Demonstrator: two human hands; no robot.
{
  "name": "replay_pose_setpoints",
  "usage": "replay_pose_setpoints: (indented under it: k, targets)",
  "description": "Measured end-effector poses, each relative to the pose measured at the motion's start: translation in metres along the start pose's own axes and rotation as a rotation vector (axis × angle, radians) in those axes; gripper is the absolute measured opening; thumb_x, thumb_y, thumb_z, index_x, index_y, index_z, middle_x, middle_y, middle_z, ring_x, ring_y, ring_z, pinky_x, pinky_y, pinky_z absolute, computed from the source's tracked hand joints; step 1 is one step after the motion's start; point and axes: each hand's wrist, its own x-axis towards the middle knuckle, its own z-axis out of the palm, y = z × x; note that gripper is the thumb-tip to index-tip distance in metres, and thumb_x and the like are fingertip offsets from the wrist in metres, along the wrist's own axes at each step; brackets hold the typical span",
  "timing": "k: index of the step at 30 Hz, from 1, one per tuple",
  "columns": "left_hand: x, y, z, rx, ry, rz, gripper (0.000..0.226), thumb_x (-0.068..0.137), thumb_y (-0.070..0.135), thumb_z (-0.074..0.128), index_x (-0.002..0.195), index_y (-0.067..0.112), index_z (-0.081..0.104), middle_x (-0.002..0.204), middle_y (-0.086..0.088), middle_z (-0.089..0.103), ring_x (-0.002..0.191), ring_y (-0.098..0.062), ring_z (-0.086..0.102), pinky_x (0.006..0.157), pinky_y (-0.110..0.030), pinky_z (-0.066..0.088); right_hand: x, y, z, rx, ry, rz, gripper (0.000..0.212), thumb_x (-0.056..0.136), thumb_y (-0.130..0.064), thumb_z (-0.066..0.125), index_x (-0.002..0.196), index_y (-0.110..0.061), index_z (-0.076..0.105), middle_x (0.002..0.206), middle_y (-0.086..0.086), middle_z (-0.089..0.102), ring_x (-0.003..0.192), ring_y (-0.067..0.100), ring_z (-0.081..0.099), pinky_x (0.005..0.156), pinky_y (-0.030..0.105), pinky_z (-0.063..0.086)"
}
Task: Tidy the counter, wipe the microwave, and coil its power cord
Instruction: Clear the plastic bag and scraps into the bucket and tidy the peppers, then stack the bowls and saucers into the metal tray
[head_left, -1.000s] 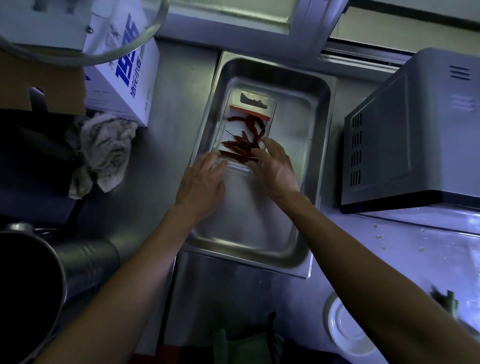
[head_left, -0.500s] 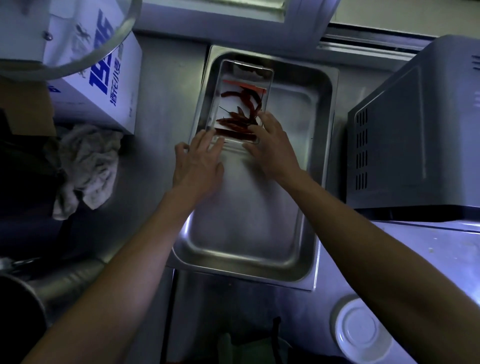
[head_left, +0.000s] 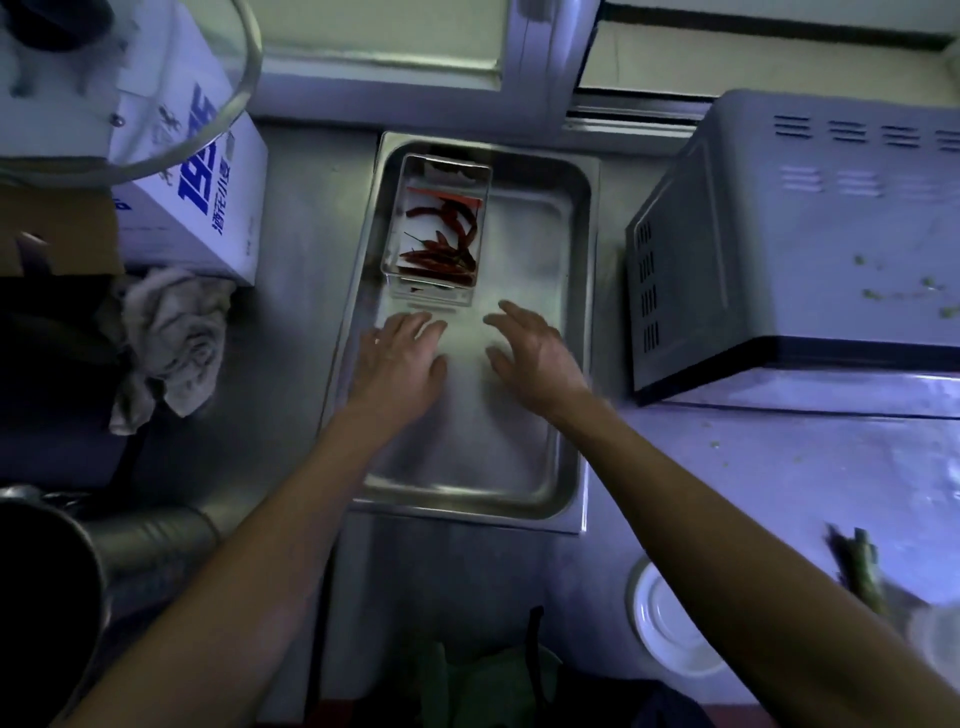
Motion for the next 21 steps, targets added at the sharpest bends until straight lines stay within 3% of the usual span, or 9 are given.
replay_pose_setpoints:
  k: [5, 10, 15, 21]
  targets:
    - [-0.032, 0.048, 0.01, 0.007, -0.057, 0.039, 0.044, 0.095, 0.032, 0.052, 0.137, 0.017, 0.052, 0.14, -0.004, 0.054, 0.13, -0.028, 0.046, 0.099, -0.048, 0.041, -0.077, 0.015, -0.006, 0.042, 0.016, 0.049, 0.046, 0.093, -0.016, 0.062, 0.138, -0.012, 0.056, 0.152, 0.013, 0.044, 0.138, 0.029, 0.043, 0.113, 0.044, 0.036]
    - [-0.056, 0.095, 0.023, -0.009, -0.062, 0.102, 0.041, 0.097, 0.034, 0.052, 0.135, 0.019, 0.054, 0.137, -0.002, 0.058, 0.126, -0.027, 0.049, 0.097, -0.046, 0.045, -0.147, 0.03, -0.018, 0.104, 0.099, 0.074, 0.04, 0.089, -0.007, 0.064, 0.128, -0.004, 0.063, 0.143, 0.02, 0.052, 0.13, 0.035, 0.051, 0.102, 0.048, 0.045]
    - [-0.081, 0.157, 0.039, -0.053, -0.046, 0.191, 0.039, 0.094, 0.028, 0.057, 0.131, 0.016, 0.06, 0.134, -0.003, 0.061, 0.123, -0.029, 0.052, 0.094, -0.044, 0.045, -0.229, 0.061, -0.028, 0.131, 0.182, 0.173, 0.04, 0.091, -0.009, 0.063, 0.131, -0.009, 0.062, 0.147, 0.015, 0.05, 0.134, 0.033, 0.048, 0.109, 0.043, 0.039]
    - [-0.136, 0.236, 0.064, -0.031, -0.067, 0.296, 0.04, 0.097, 0.03, 0.057, 0.134, 0.014, 0.06, 0.135, -0.004, 0.06, 0.125, -0.028, 0.052, 0.097, -0.044, 0.044, -0.336, 0.1, -0.031, 0.14, 0.232, 0.271, 0.039, 0.094, -0.01, 0.061, 0.132, -0.009, 0.06, 0.149, 0.013, 0.048, 0.138, 0.032, 0.043, 0.11, 0.047, 0.038]
